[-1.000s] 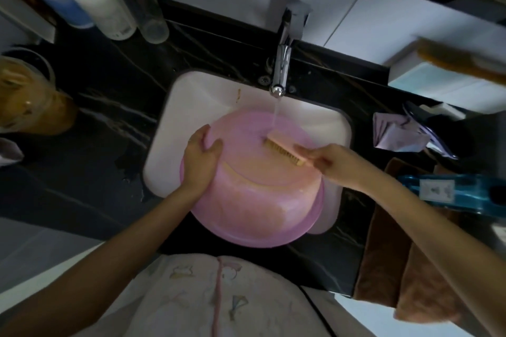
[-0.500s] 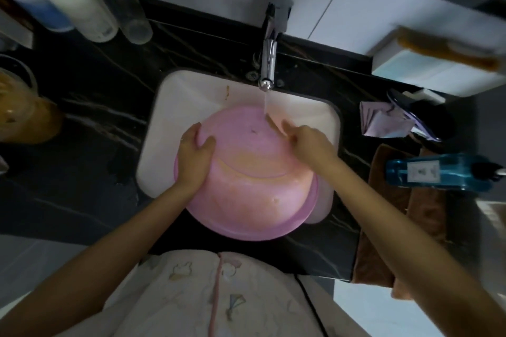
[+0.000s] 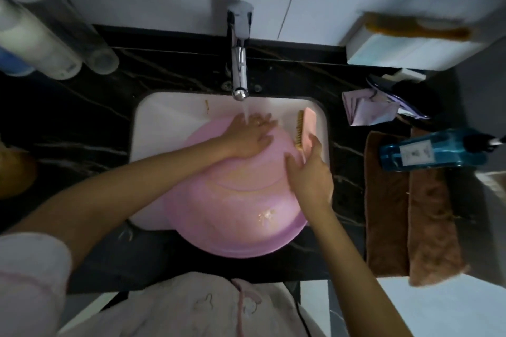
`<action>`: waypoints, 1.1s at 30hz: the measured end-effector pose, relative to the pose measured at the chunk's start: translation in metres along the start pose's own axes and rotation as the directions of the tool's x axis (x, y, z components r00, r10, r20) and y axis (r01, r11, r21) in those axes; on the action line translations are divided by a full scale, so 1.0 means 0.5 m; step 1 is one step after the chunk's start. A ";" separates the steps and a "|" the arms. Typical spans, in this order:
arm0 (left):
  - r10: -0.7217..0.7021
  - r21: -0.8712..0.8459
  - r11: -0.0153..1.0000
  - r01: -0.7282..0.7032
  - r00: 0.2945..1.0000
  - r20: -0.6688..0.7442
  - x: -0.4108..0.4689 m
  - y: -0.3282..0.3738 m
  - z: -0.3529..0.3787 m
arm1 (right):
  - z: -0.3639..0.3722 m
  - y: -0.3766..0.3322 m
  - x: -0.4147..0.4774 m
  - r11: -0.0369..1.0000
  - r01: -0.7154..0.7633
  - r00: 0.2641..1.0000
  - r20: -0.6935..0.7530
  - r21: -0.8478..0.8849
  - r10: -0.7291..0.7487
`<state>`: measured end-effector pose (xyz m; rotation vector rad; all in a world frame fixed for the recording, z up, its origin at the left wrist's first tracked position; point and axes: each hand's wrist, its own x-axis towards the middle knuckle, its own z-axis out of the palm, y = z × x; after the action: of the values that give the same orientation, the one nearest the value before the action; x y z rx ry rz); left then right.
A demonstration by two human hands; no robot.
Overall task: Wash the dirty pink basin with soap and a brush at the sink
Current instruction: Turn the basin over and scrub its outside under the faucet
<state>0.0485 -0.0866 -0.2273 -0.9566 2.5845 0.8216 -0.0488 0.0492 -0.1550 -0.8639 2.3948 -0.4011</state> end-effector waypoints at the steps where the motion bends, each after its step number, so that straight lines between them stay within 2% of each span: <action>1: 0.009 -0.067 0.998 -0.010 1.000 -0.022 0.021 -0.012 -0.005 | 0.002 0.001 0.000 1.000 -0.007 1.000 -0.027 0.009 0.007; 4: -0.140 -0.202 0.970 0.135 0.990 -0.010 0.036 -0.080 -0.016 | 0.014 0.003 0.000 1.000 -0.014 0.996 -0.089 -0.022 0.012; 6: -0.222 -0.165 0.963 0.216 0.975 -0.024 0.020 -0.106 -0.009 | 0.023 0.004 -0.002 1.000 -0.021 0.993 -0.120 0.000 0.021; 8: -0.187 -0.047 0.982 0.184 0.980 -0.063 0.006 -0.078 0.006 | 0.029 0.005 -0.003 1.000 -0.019 0.990 -0.137 0.013 0.021; 10: -0.022 0.022 0.999 0.023 0.998 -0.053 0.018 -0.031 0.018 | 0.030 0.005 -0.001 1.000 -0.025 0.989 -0.143 0.013 0.026; 11: 0.049 0.007 0.999 -0.048 0.998 -0.035 0.033 -0.017 0.017 | 0.029 0.005 -0.001 1.000 -0.025 0.990 -0.140 0.009 0.026; 13: 0.090 -0.117 0.989 -0.087 0.996 0.017 0.063 -0.025 0.003 | 0.028 0.002 0.000 0.999 -0.035 0.991 -0.131 0.002 0.035; 16: 0.001 -0.265 0.964 0.014 0.998 0.055 0.059 -0.087 -0.024 | 0.025 -0.001 -0.005 0.999 -0.052 0.991 -0.124 0.008 0.053; 19: -0.166 -0.228 0.957 0.179 0.983 0.074 -0.002 -0.133 -0.028 | 0.022 -0.003 -0.007 0.997 -0.076 0.989 -0.126 0.022 0.078; 21: -0.235 -0.209 0.948 0.239 0.971 0.044 -0.048 -0.133 -0.019 | 0.024 -0.004 -0.007 0.997 -0.070 0.989 -0.128 0.033 0.074; 23: -0.252 -0.085 0.964 0.250 0.968 -0.005 -0.061 -0.102 -0.006 | 0.025 -0.007 -0.006 0.998 -0.062 0.989 -0.132 0.034 0.066; 25: -0.178 0.026 0.984 0.179 0.984 -0.032 -0.032 -0.067 0.011 | 0.025 -0.007 -0.005 0.998 -0.049 0.990 -0.131 0.026 0.052; 26: -0.109 0.033 0.993 0.111 0.993 -0.052 -0.008 -0.055 0.012 | 0.025 -0.010 -0.005 0.999 -0.042 0.990 -0.134 0.024 0.045; 28: -0.048 -0.084 0.995 0.044 0.998 -0.046 0.034 -0.048 0.004 | 0.025 -0.010 -0.005 0.999 -0.039 0.990 -0.133 0.024 0.041; 30: -0.105 -0.222 0.970 0.099 0.994 -0.017 0.052 -0.066 -0.008 | 0.024 -0.008 -0.005 0.999 -0.048 0.991 -0.125 0.026 0.051; 33: -0.251 -0.183 0.954 0.237 0.966 -0.059 0.020 -0.099 -0.012 | 0.024 -0.009 -0.007 0.998 -0.053 0.989 -0.133 0.046 0.058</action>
<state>0.0737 -0.1261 -0.2474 -1.3551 2.4220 0.9684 -0.0374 0.0468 -0.1610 -0.7714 2.5175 -0.5006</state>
